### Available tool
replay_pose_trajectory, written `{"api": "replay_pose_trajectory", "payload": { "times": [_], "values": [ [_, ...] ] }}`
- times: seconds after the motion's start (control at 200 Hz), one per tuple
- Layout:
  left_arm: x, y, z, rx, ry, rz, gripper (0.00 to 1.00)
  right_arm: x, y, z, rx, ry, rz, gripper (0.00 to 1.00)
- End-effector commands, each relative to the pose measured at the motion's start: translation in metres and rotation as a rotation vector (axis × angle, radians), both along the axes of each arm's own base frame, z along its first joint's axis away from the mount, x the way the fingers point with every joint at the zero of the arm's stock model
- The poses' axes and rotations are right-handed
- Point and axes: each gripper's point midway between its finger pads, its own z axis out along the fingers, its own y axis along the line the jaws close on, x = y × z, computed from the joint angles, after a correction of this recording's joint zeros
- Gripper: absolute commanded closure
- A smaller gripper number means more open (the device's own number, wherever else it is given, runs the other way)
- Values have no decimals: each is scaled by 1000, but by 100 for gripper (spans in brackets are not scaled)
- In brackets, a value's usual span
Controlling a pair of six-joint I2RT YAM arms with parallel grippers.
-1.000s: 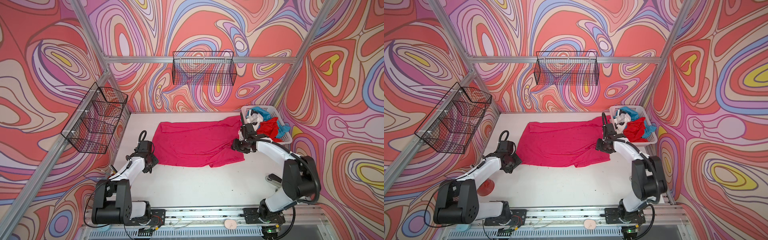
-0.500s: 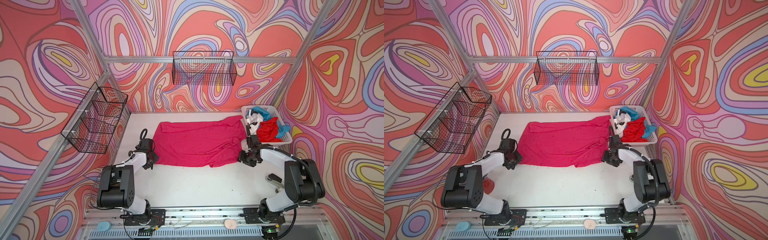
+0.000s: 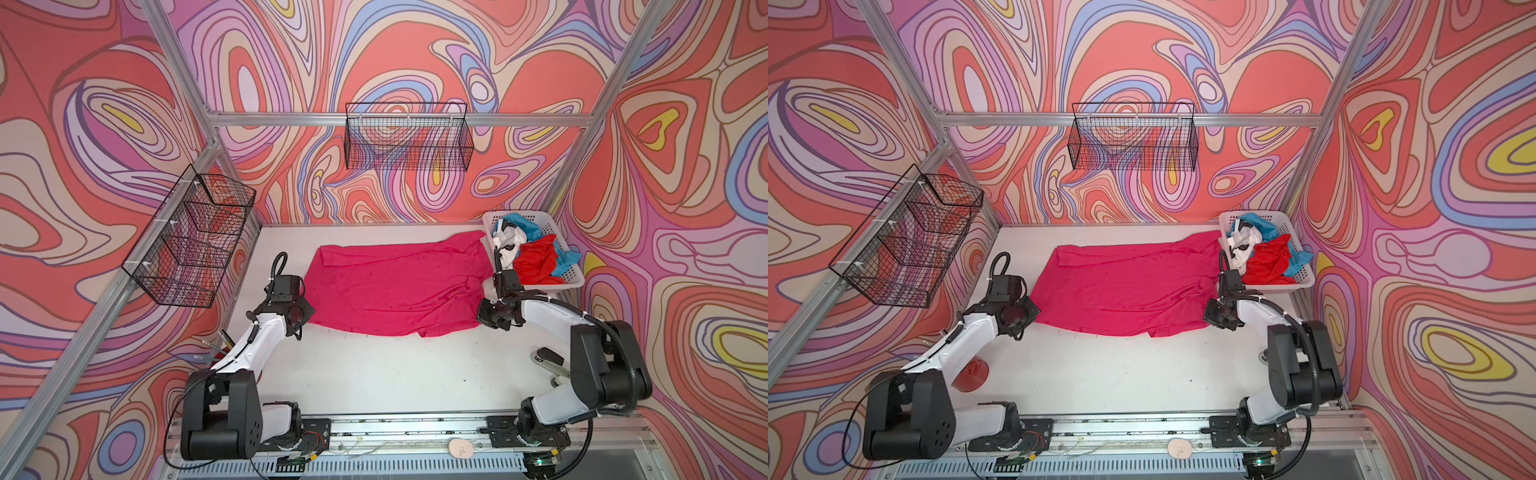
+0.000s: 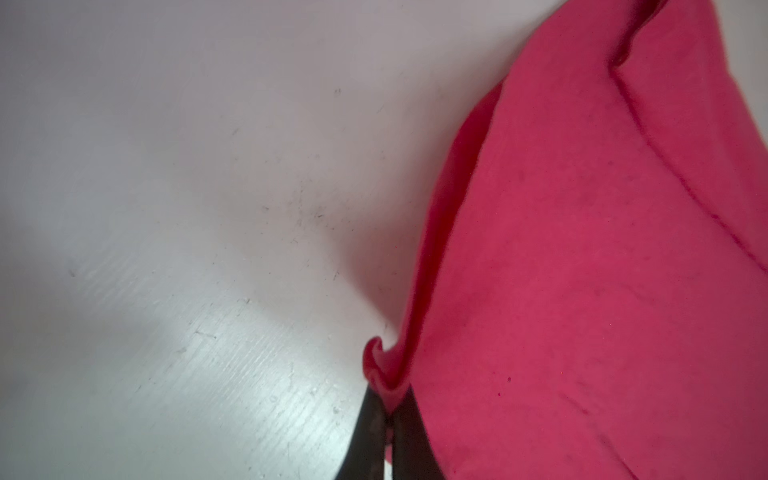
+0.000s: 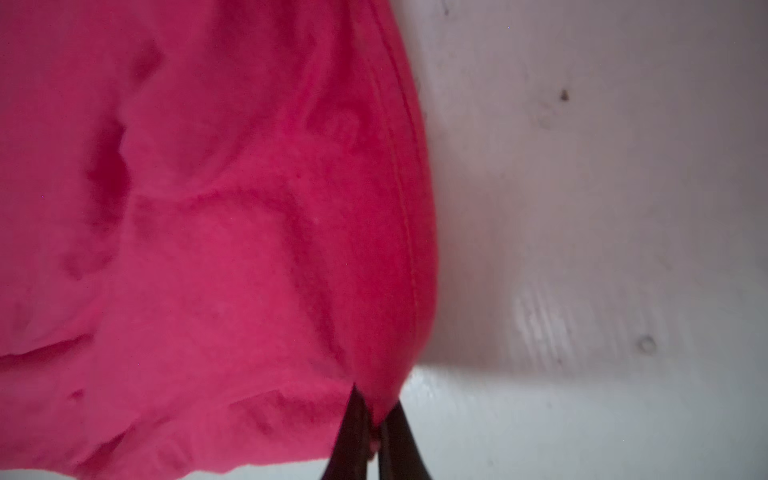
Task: Fold and stack the t-shirts
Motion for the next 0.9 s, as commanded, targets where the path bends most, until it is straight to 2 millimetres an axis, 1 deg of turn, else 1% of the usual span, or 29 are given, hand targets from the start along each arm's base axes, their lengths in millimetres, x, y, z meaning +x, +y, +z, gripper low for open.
{"api": "replay_pose_trajectory", "payload": {
  "times": [0.0, 0.065, 0.11, 0.16, 0.205, 0.255, 0.3, 0.356, 0.416, 0.471, 0.526, 0.576, 0.616, 0.656, 0.706, 0.766, 0.846, 0.896],
  "values": [
    [-6, 9, 31, 40, -34, 24, 100, -31, 9, 44, 62, -2, -12, 100],
    [-7, 11, 44, 53, -63, 24, 100, -49, 16, 72, 90, -6, -13, 100],
    [-6, 12, 52, 60, -81, 24, 100, -63, 20, 88, 109, 7, -9, 100],
    [-5, 13, 60, 65, -98, 26, 100, -80, 24, 100, 123, 36, -6, 100],
    [-3, 13, 65, 72, -108, 25, 100, -90, 26, 110, 131, 50, -5, 100],
    [-1, 14, 71, 77, -123, 25, 100, -94, 26, 119, 137, 47, -8, 100],
    [3, 14, 74, 82, -129, 22, 100, -86, 28, 128, 139, 28, 2, 100],
    [8, 13, 74, 79, -133, 14, 100, -68, 29, 133, 126, 1, 25, 100],
    [13, 12, 73, 79, -133, 5, 100, -39, 35, 132, 122, -33, 58, 100],
    [19, 11, 71, 75, -131, -3, 100, -5, 42, 133, 132, -90, 83, 100],
    [24, 10, 68, 72, -131, -9, 100, 28, 46, 123, 120, -123, 94, 88],
    [28, 10, 65, 69, -127, -13, 100, 53, 50, 114, 113, -134, 113, 78],
    [30, 9, 61, 65, -120, -16, 100, 69, 51, 107, 97, -136, 126, 73],
    [32, 8, 59, 62, -115, -18, 100, 80, 51, 106, 78, -145, 134, 68],
    [33, 8, 57, 60, -109, -23, 100, 85, 46, 108, 49, -157, 130, 62],
    [33, 7, 56, 59, -104, -28, 100, 80, 38, 110, 7, -159, 115, 53],
    [31, 6, 52, 54, -99, -29, 100, 57, 25, 100, -45, -128, 98, 51],
    [31, 6, 50, 50, -98, -29, 100, 37, 21, 84, -50, -91, 85, 53]
  ]
}}
